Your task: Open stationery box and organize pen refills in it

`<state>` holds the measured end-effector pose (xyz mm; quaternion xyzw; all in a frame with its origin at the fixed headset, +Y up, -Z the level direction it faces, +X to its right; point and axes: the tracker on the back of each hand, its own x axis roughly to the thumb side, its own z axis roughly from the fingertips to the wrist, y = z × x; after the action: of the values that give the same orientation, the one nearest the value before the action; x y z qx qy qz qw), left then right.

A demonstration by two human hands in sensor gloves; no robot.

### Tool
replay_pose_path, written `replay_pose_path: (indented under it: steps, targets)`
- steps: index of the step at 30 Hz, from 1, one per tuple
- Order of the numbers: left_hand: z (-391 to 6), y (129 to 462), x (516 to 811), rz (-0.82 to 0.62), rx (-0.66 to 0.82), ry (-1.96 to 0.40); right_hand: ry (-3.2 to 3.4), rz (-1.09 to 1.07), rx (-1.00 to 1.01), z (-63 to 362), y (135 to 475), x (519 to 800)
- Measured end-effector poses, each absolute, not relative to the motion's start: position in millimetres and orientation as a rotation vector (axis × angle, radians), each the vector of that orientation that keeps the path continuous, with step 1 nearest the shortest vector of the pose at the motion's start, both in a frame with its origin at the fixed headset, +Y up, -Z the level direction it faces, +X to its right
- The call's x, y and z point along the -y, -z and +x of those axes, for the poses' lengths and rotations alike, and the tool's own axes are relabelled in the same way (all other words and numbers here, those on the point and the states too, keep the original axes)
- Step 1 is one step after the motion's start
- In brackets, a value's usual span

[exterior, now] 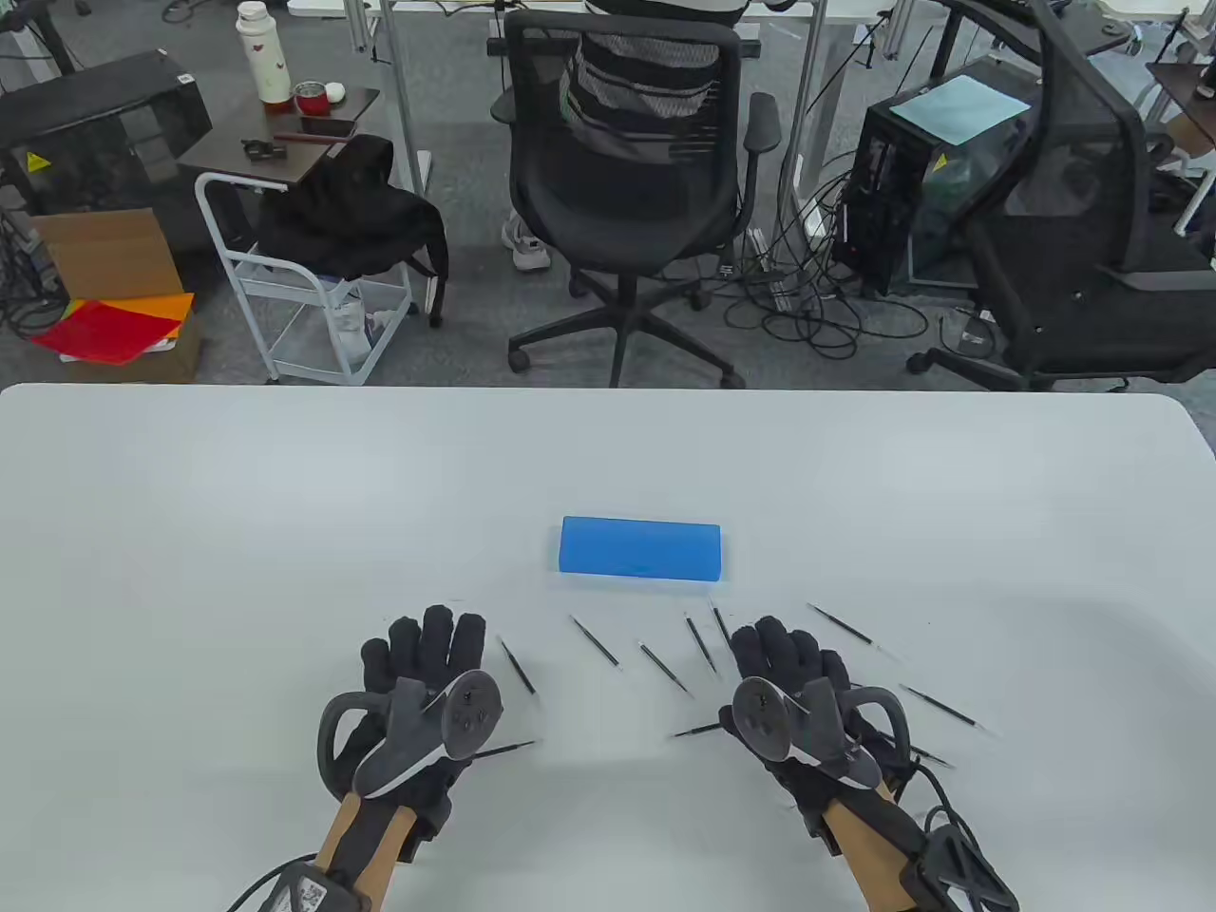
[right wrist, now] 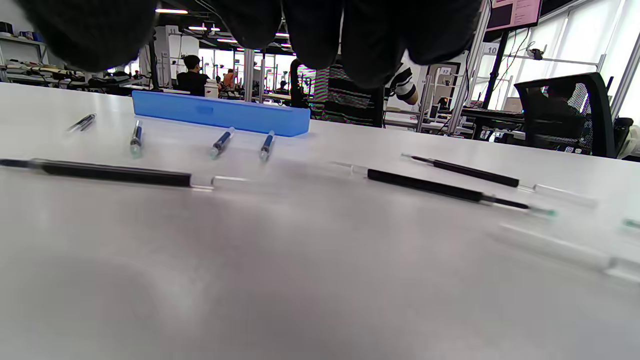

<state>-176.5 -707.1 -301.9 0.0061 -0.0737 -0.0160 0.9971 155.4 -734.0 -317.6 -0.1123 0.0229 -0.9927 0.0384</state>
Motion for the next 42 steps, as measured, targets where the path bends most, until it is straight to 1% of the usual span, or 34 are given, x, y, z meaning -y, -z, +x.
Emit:
replay_pose_path:
  steps: [12,18,25,28,31,35,39,42]
  targets:
    - [-177,302,708,0.015,0.154,0.017,3.040,-0.357,-0.050,149,318,736]
    - [-181,299,701,0.046,0.144,0.002,2.960,-0.365,-0.007,137,326,739]
    - [-185,297,696,0.064,0.131,-0.021,2.941,-0.295,0.037,121,369,713]
    - [-186,298,696,0.060,0.132,-0.027,2.968,-0.243,0.103,111,397,701]
    - [-187,299,697,0.052,0.132,-0.031,2.970,-0.197,0.161,104,422,697]
    - [-188,299,697,0.045,0.131,-0.042,2.988,-0.117,0.229,99,453,700]
    - [-189,300,697,0.041,0.131,-0.046,2.999,-0.057,0.354,100,482,714]
    - [-189,300,697,0.043,0.135,-0.049,2.994,-0.040,0.399,101,498,724]
